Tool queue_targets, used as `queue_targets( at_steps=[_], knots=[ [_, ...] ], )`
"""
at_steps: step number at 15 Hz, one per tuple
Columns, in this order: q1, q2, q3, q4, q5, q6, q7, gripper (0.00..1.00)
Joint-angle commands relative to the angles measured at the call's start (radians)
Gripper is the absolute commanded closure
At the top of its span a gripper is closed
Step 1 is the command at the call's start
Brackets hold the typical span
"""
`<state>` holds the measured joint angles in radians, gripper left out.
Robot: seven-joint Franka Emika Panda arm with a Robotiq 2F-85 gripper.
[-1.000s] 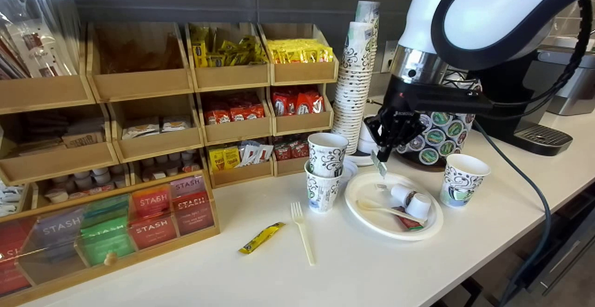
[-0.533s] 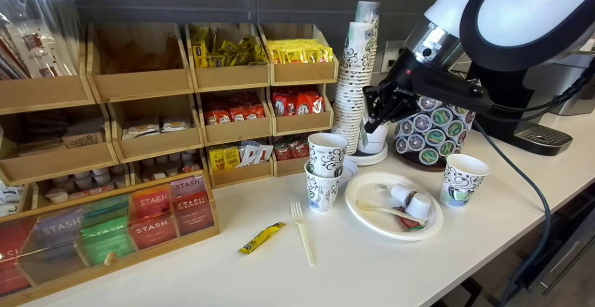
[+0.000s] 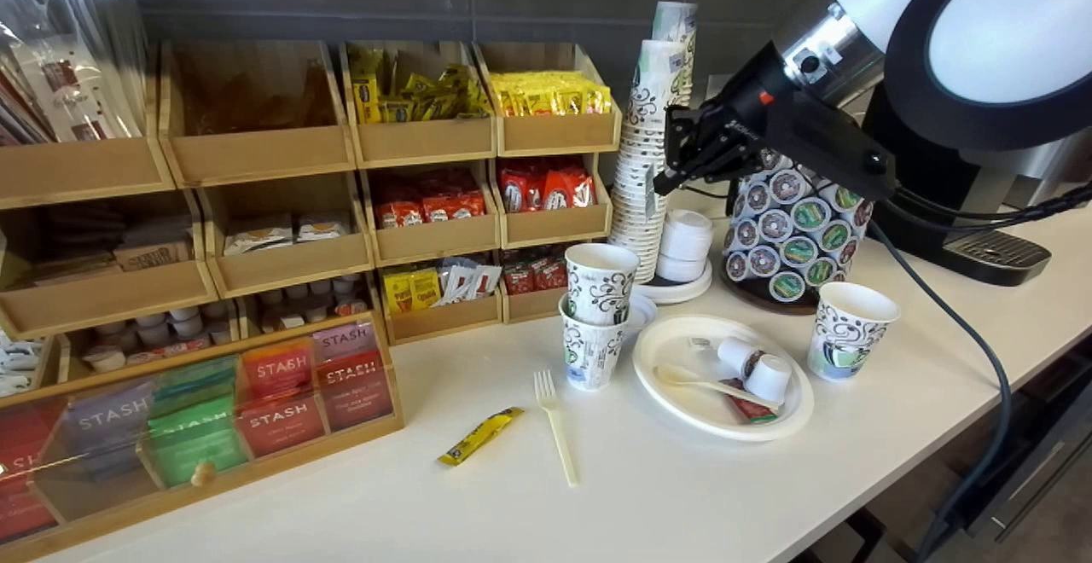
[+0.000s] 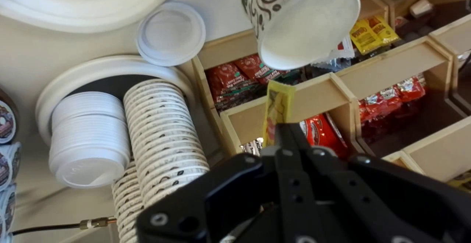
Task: Move the yellow packet to the brown holder
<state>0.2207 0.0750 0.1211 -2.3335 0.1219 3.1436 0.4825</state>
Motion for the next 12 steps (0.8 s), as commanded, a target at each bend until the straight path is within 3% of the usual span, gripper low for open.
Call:
queue_targets(
  at_steps=[1,12],
  knots=[
    [-0.001,-0.035,0.013,-0.036,0.007,0.062,-0.016,1.0],
    [0.002,-0.056,0.016,0.04,-0.009,0.059,-0.009,1.0]
  ],
)
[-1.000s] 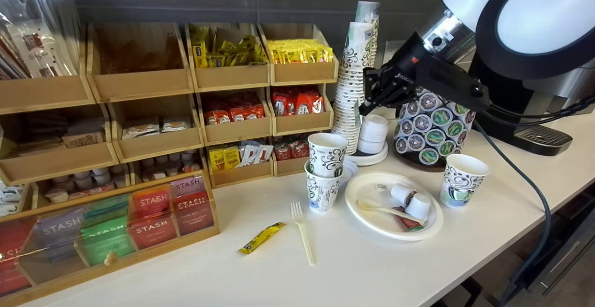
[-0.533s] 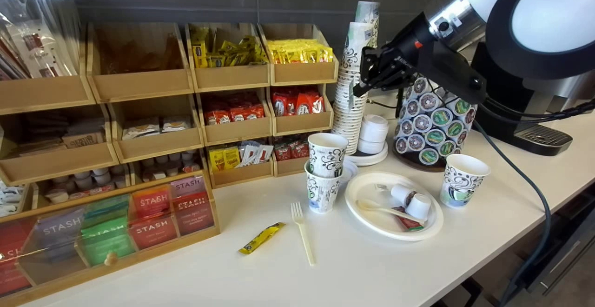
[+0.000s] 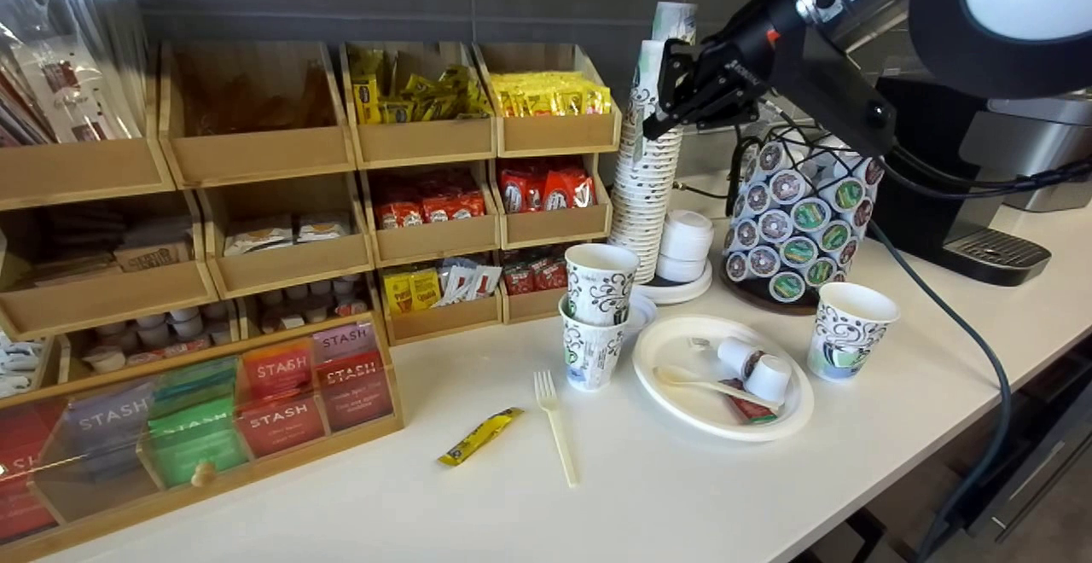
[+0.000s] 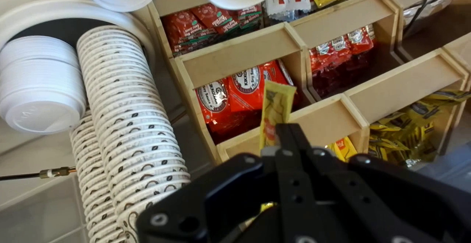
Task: Move the yellow packet to the brown holder
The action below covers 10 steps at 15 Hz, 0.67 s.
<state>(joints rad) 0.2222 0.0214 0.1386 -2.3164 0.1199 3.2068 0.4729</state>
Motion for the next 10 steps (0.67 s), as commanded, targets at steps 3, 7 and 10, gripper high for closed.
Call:
queue_targets(
  at_steps=[3,7,10],
  knots=[
    [0.001,0.009,0.001,0.061,-0.003,-0.038,-0.001,1.0],
    [0.0,0.003,0.0,0.05,-0.001,-0.013,0.0,0.99],
    [0.0,0.005,0.0,0.052,-0.001,-0.013,0.0,0.99]
  ],
)
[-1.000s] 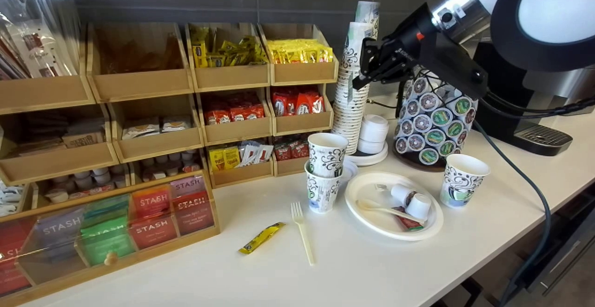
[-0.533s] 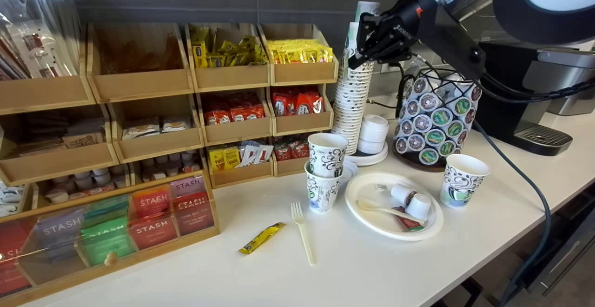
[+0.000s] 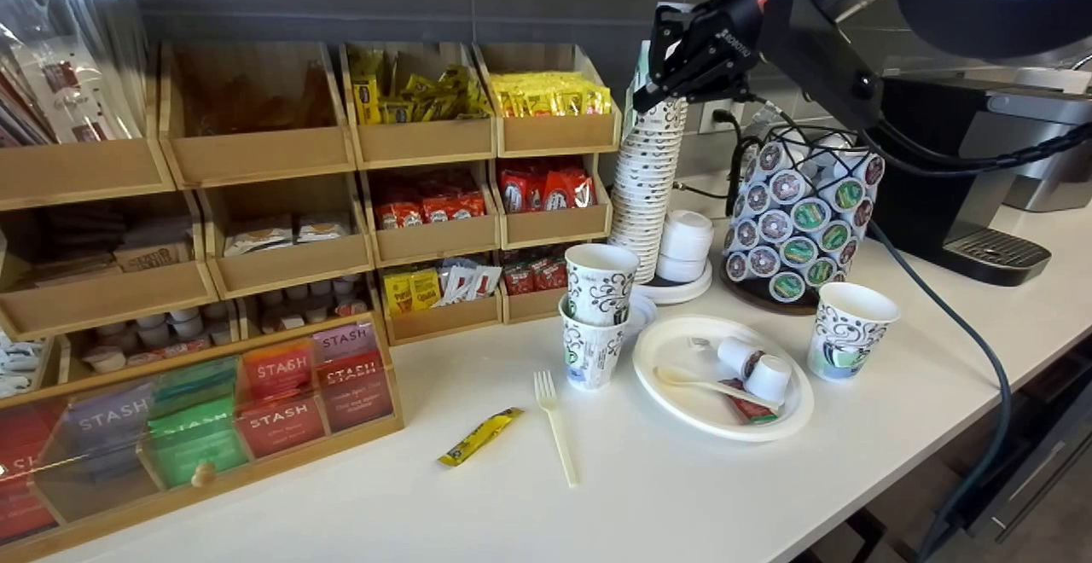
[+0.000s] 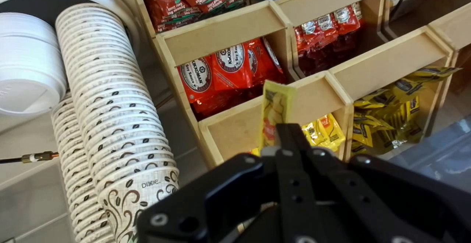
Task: Move the yellow packet to the brown holder
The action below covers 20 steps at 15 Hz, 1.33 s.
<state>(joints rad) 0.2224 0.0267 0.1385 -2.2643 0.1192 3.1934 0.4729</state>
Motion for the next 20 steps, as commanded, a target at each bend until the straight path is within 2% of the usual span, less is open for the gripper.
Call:
queue_targets(
  at_steps=[1,5,10,13,15,20],
  knots=[
    [0.0,0.0,0.0,0.0,0.0,0.0,0.0,0.99],
    [-0.002,0.019,-0.032,0.04,-0.055,0.049,0.029,1.0],
    [0.013,0.042,-0.045,0.103,-0.093,0.019,0.023,1.0],
    [0.035,0.073,-0.061,0.134,-0.129,0.04,0.042,1.0],
    [0.063,0.095,-0.114,0.158,-0.181,0.055,0.076,1.0],
    [0.214,0.153,-0.332,0.249,-0.297,0.026,0.197,1.0]
  ],
)
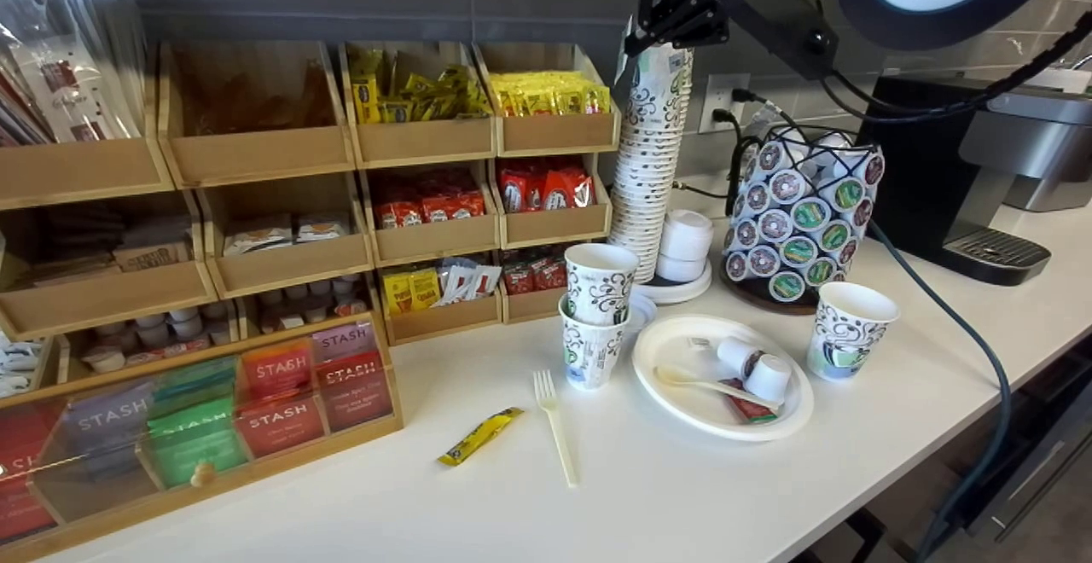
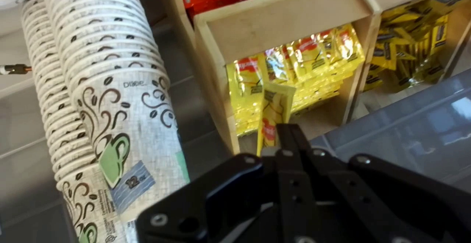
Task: Move the yellow packet to the brown holder
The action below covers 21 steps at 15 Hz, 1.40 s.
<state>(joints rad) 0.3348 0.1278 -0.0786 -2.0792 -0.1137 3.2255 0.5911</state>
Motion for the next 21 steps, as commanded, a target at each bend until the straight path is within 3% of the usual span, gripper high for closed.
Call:
queue_targets(
  at_steps=[1,10,15,21],
  knots=[
    [0.14,0.063,-0.149,0.078,-0.077,-0.007,0.098,1.0],
    [0.461,0.18,-0.409,0.191,-0.077,-0.021,0.211,1.0],
    [0.632,0.258,-0.598,0.248,-0.073,-0.079,0.272,1.0],
    [0.724,0.296,-0.686,0.271,-0.074,-0.18,0.305,1.0]
  ],
)
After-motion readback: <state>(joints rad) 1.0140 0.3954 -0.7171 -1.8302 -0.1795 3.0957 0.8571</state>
